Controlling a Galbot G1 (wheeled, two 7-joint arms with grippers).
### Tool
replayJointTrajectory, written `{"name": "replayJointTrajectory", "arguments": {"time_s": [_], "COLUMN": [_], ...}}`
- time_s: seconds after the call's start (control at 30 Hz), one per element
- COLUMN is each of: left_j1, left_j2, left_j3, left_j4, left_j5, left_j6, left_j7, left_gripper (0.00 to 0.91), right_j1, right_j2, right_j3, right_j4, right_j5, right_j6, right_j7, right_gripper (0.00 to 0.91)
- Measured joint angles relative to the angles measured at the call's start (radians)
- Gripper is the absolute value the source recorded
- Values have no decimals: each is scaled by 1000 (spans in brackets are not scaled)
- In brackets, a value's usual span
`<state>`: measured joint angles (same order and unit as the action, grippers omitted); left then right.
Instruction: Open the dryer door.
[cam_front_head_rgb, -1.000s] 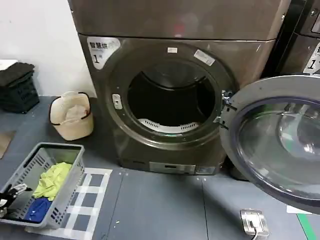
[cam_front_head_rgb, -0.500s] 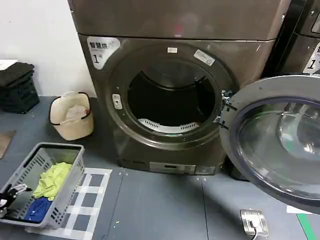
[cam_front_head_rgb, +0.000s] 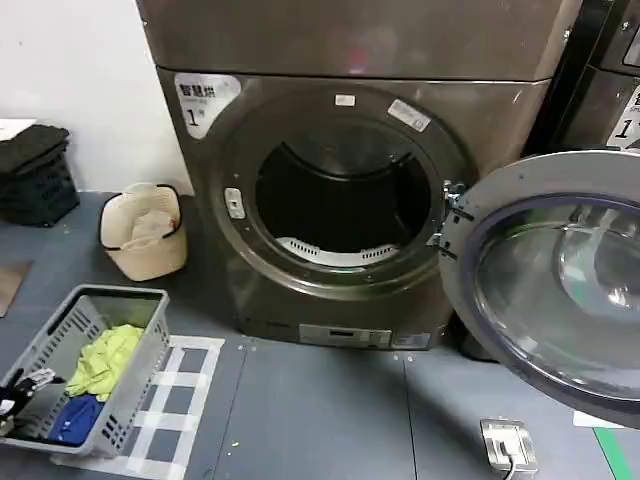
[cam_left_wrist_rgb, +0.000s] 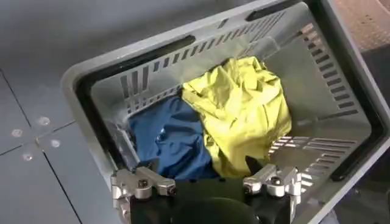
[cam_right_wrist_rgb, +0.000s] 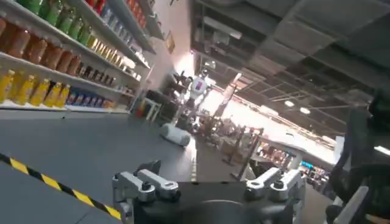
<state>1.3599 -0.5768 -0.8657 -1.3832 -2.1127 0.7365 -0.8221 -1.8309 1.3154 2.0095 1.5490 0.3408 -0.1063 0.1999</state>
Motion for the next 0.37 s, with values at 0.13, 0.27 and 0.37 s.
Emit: {"name": "replayJointTrajectory", "arguments": {"time_s": [0.13,0.27,0.37], "left_j1": [-2,-3,-3], "left_j2": [0,-1,-3], "left_j3": [0,2,2], "left_j4": [0,0,0], "left_j5": [2,5,8], "left_j6": [0,0,0], "left_j7": [0,0,1], "left_gripper": [907,907,907], "right_j1": [0,0,0], "right_j2": [3,3,4], "right_j3": [4,5,6], "right_j4": [1,-1,-1], "right_j5": [1,4,5], "right_j6": [1,7,10], "right_j7": [4,5,6], "right_gripper": [907,907,907]}}
